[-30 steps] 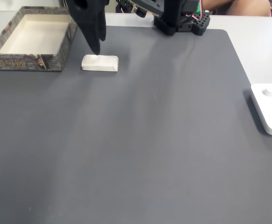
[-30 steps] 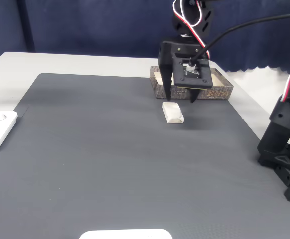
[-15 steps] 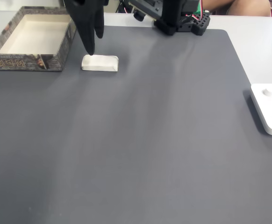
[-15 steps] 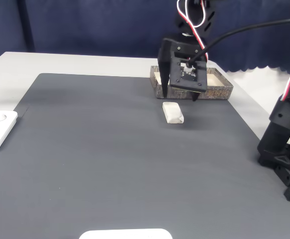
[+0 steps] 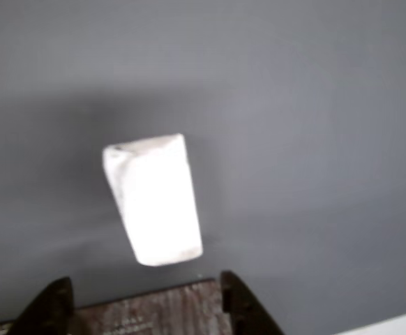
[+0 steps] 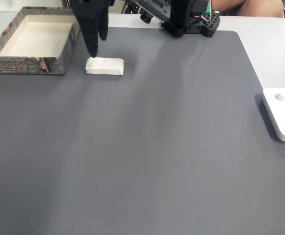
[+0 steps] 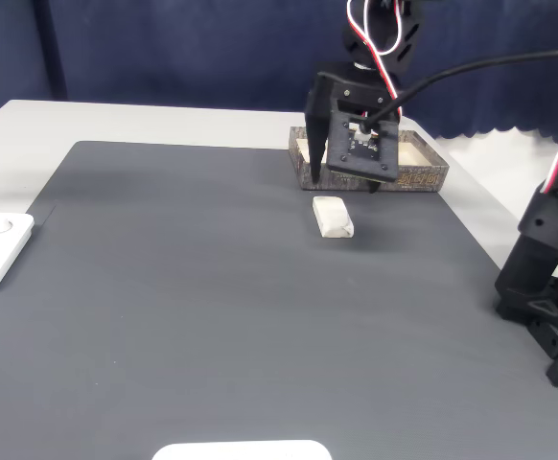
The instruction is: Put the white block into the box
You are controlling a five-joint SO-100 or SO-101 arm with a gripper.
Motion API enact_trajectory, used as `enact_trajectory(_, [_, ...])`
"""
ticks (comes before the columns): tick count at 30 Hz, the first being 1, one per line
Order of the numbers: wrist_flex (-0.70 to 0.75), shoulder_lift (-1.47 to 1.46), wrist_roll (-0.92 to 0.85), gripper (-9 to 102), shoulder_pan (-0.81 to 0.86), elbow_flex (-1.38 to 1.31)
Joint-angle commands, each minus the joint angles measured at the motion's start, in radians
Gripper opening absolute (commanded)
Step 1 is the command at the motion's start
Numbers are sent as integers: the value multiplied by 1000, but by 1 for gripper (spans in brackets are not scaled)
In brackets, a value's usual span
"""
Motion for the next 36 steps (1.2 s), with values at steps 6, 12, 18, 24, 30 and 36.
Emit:
enact_trajectory(6, [-54, 35, -34, 32, -43, 25])
enact_trajectory(12, [-58, 12, -44, 31, -48, 26])
enact_trajectory(18, [-58, -57, -63, 30, -46, 28])
enact_trajectory(24, [-58, -84, -60, 31, -44, 14])
enact_trajectory(30, [-58, -109, -57, 31, -43, -2])
enact_trajectory(36, [-58, -126, -49, 31, -41, -11])
